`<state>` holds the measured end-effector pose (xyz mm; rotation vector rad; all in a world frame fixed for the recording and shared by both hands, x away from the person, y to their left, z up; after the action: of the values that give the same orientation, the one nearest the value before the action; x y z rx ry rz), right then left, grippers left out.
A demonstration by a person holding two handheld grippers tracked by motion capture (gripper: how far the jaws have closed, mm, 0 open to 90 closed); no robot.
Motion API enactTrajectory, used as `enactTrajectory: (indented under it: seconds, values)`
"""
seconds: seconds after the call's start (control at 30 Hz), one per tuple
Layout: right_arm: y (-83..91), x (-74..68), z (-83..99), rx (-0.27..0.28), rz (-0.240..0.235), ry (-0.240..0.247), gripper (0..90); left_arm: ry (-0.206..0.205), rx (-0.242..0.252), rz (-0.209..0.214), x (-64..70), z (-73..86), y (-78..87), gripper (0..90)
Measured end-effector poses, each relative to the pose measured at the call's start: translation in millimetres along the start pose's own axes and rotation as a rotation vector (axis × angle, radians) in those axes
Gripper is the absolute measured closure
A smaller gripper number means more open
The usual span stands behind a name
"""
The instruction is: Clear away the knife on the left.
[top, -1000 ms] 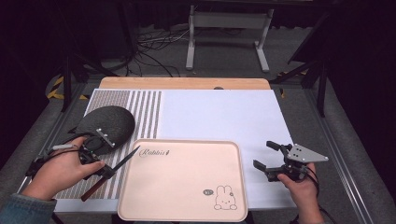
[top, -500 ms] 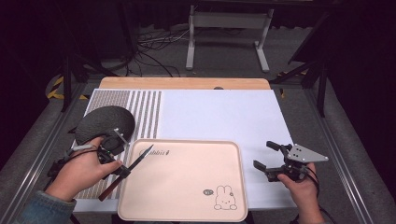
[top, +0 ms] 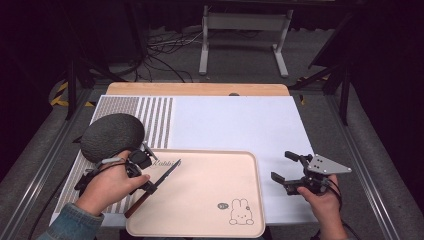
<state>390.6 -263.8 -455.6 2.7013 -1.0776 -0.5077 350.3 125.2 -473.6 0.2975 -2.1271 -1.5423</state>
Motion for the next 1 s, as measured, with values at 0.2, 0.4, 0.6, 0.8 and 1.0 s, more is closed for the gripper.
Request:
enactTrajectory:
  seconds: [0.2,0.4,0.6,0.8,1.0]
  values:
    - [0.6,-0.3,-0.1,0.0,-0.003,0.0,9.2,0.002,-0.002,0.007,1.6,-7.6,-6.7,78.0]
    - [0.2,-0.5,0.1,-0.001,-0.005,0.0,9.3,0.01,0.0,0.011,0.9,-12.4,-13.8,78.0]
    - [0.6,-0.6,-0.2,-0.001,-0.006,0.002,9.2,0.033,0.002,0.004,-3.2,-15.4,-21.0,78.0]
    - [0.5,-0.5,-0.6,0.0,-0.006,0.002,9.3,0.052,0.004,0.01,-5.1,-16.5,-27.4,78.0]
    - [2.2,1.0,-1.6,0.004,0.0,0.0,9.4,0.073,0.005,0.005,-8.6,-16.8,-31.8,78.0]
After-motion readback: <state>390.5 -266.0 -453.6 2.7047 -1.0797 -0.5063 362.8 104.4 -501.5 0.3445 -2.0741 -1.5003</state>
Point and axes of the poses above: each handheld gripper's, and its own axes: y roughly backward along the jaws, z roughly out of its underside, x roughly to its right, the point moved 10 cm from there along -y, roughly forward along the jaws, and after that the axes turned 15 degrees about -y, right-handed, at the moved point
